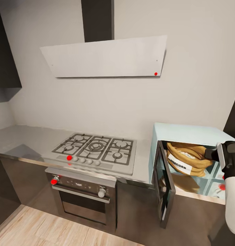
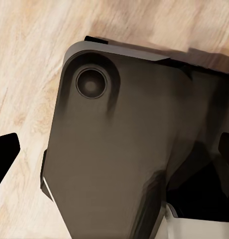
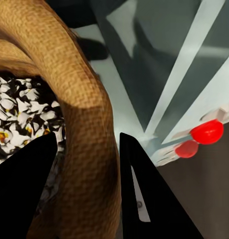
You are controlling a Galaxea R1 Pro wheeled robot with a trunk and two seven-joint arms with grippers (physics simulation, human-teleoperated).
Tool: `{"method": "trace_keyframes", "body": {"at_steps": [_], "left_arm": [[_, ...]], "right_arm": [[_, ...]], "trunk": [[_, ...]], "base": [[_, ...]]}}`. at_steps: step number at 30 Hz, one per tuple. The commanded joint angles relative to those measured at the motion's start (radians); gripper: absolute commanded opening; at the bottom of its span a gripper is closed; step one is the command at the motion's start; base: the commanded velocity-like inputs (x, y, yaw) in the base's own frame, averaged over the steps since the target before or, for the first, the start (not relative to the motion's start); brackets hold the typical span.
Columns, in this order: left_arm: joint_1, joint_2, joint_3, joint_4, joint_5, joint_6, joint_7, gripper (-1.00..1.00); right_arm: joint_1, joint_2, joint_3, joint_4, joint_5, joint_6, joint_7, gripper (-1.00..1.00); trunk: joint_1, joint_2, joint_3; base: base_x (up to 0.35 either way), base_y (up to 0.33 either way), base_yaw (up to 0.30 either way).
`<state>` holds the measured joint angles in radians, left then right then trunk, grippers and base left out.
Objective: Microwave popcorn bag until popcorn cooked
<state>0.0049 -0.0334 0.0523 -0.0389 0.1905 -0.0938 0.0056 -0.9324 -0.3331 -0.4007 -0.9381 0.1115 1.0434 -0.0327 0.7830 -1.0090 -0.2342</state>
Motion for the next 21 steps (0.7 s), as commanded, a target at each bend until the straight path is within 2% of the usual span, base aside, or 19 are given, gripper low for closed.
{"method": "trace_keyframes", "body": {"at_steps": [1,5,10,17,21], "left_arm": [[0.0,0.0,0.004,-0.001,0.003,-0.001,0.001,1.0],[0.0,0.0,0.004,-0.001,0.003,-0.001,0.001,1.0],[0.0,0.0,0.004,-0.001,0.003,-0.001,0.0,1.0],[0.0,0.0,0.003,-0.001,0.003,0.0,0.001,1.0],[0.0,0.0,0.003,-0.001,0.003,0.0,0.0,1.0]], "right_arm": [[0.0,0.001,-0.001,-0.004,0.082,0.004,0.005,-1.0],[0.0,0.008,-0.003,-0.004,0.08,0.004,0.006,-1.0],[0.0,0.013,-0.003,-0.004,0.079,0.004,0.007,-1.0],[0.0,0.014,-0.003,-0.004,0.079,0.004,0.008,-1.0],[0.0,0.014,-0.003,-0.004,0.078,0.004,0.012,-1.0]], "trunk": [[0.0,0.0,-0.001],[0.0,0.0,-0.001],[0.0,0.0,-0.001],[0.0,0.0,-0.001],[0.0,0.0,-0.001]], "base": [[0.002,0.0,0.0],[0.028,0.0,0.0],[0.183,0.0,0.0],[0.016,0.0,0.0],[0.22,0.0,0.0]]}}
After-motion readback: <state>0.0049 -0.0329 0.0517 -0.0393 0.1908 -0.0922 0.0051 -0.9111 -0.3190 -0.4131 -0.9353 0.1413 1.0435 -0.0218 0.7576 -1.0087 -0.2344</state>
